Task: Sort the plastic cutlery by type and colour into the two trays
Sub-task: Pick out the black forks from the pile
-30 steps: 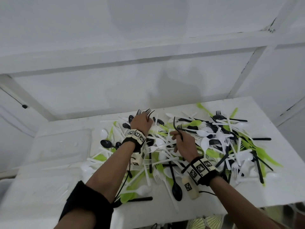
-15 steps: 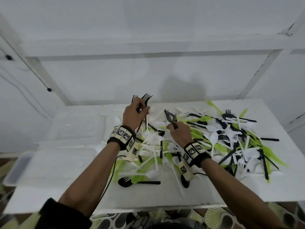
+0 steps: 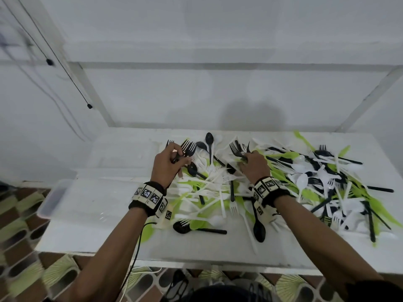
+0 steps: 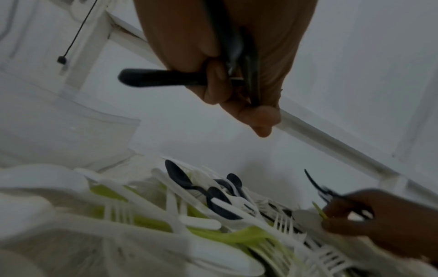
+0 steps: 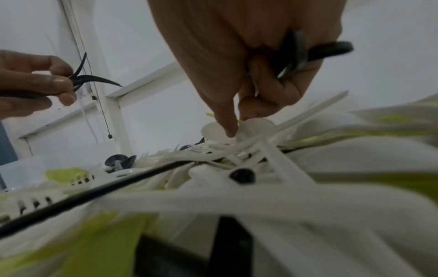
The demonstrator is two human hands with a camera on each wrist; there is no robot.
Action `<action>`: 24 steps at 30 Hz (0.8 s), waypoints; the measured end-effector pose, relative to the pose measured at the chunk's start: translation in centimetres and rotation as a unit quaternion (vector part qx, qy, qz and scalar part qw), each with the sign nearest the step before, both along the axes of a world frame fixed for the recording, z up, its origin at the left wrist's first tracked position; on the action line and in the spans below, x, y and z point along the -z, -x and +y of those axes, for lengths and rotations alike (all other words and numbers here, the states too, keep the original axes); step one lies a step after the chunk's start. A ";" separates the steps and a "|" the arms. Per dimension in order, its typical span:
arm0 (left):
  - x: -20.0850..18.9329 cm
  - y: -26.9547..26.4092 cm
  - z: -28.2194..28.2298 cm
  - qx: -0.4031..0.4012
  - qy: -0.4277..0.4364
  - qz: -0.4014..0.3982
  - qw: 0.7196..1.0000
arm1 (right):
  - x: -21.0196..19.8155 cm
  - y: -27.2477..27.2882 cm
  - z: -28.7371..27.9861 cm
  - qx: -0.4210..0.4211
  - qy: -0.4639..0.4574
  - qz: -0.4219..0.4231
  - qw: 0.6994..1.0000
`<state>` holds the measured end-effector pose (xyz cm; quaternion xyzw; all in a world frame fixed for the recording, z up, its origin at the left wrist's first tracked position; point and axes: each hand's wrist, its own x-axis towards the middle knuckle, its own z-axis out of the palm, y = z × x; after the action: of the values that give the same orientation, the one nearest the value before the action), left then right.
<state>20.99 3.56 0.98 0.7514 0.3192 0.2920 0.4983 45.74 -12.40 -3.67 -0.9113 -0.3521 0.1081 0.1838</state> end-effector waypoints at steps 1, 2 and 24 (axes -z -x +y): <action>-0.1 0.1 -0.1 -0.007 -0.012 0.008 1.000 | 0.0 0.2 -0.1 0.003 -0.004 -0.014 1.000; -0.2 0.1 -0.2 -0.013 -0.025 0.015 0.999 | -0.1 0.6 0.0 0.002 -0.006 -0.028 1.000; 0.5 -2.5 -2.2 0.004 0.094 0.025 0.995 | -0.9 6.2 1.7 -0.023 -0.057 0.020 0.998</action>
<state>23.46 1.31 0.47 0.7093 0.3545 0.2400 0.5600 39.55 -10.69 -2.77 -0.8886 -0.3748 0.1105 0.2400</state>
